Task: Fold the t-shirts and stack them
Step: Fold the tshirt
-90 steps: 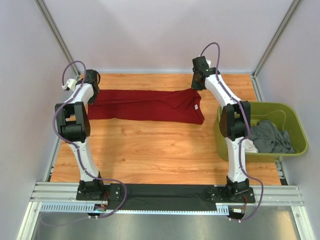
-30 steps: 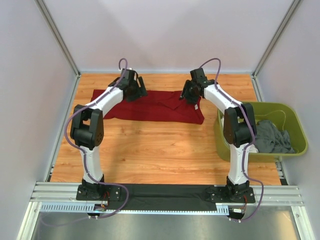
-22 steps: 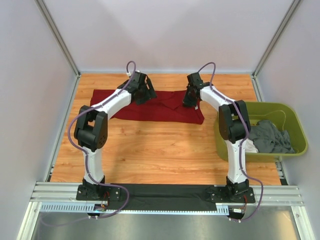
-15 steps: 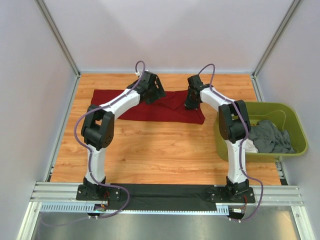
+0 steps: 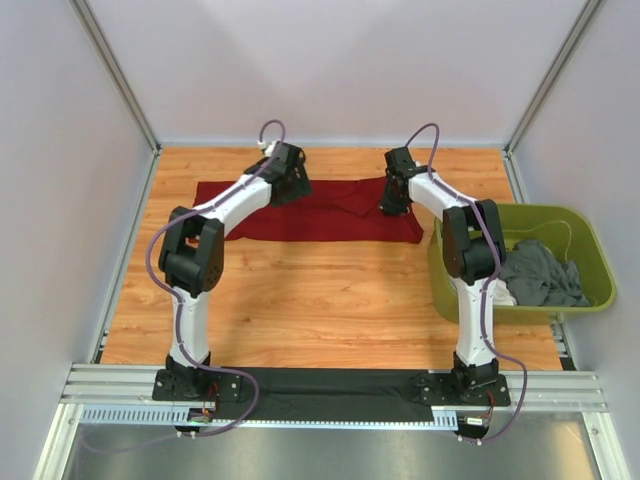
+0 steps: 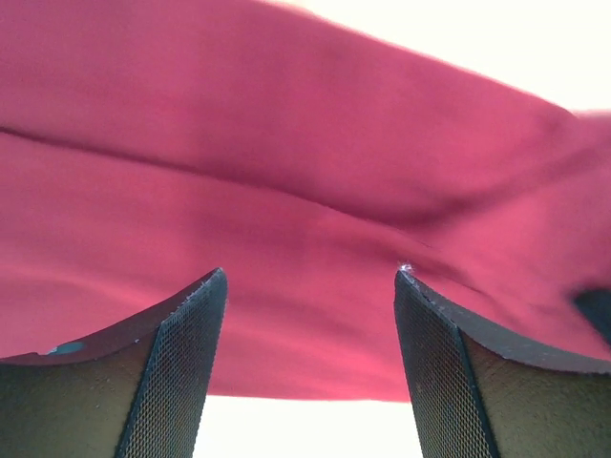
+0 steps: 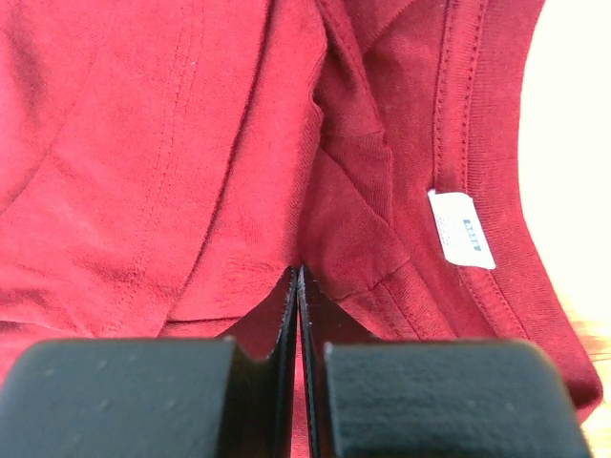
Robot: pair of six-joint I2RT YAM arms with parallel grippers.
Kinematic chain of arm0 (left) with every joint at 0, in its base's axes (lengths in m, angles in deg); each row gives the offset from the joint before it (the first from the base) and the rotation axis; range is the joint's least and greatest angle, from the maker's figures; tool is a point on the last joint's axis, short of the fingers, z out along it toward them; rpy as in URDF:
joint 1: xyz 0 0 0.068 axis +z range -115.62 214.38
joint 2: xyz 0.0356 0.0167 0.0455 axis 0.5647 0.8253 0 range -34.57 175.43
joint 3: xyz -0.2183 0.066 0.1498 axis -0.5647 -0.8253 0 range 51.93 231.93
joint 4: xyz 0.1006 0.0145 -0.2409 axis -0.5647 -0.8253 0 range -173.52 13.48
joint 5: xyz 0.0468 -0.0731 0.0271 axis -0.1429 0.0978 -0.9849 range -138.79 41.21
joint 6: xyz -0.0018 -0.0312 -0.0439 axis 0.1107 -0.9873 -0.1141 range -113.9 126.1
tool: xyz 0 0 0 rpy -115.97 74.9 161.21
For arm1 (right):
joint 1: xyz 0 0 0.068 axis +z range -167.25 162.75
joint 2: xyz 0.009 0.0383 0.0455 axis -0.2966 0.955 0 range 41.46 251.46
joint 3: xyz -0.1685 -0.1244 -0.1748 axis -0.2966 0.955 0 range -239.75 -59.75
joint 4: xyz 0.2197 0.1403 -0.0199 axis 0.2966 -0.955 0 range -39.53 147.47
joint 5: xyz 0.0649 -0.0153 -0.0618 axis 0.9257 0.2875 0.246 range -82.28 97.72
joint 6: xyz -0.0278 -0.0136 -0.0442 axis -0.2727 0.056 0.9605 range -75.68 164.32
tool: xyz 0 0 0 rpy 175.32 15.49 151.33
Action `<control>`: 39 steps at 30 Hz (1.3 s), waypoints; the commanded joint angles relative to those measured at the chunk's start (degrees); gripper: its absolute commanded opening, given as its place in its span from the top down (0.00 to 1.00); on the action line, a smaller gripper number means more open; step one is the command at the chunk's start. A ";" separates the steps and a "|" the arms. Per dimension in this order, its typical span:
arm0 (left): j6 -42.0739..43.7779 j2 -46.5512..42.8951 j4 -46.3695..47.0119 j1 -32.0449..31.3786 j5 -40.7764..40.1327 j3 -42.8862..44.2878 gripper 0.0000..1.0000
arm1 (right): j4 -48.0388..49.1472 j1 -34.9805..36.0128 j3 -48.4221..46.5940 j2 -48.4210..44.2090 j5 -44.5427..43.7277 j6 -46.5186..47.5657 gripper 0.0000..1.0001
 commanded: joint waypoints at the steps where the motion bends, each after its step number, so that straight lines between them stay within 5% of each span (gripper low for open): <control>1: 10.43 -6.71 -2.46 6.93 -1.25 -1.84 0.23 | -0.71 -0.42 -0.90 -1.79 -1.15 1.52 0.98; 7: 10.97 -11.73 -1.95 15.28 -0.28 -13.26 0.29 | -0.27 0.99 -1.96 -7.15 -0.79 1.17 0.94; 17: 10.78 -2.87 -5.90 21.18 3.24 -9.33 0.71 | -1.32 3.28 -1.08 -5.15 2.21 -2.87 1.00; 31: 9.21 2.42 -18.99 21.27 5.53 -6.60 0.80 | -4.57 4.95 -10.04 7.07 -1.22 -2.17 1.00; 39: 6.66 -5.92 -25.14 17.86 8.96 -19.93 0.81 | -9.40 5.65 -24.18 17.77 1.32 -2.26 1.00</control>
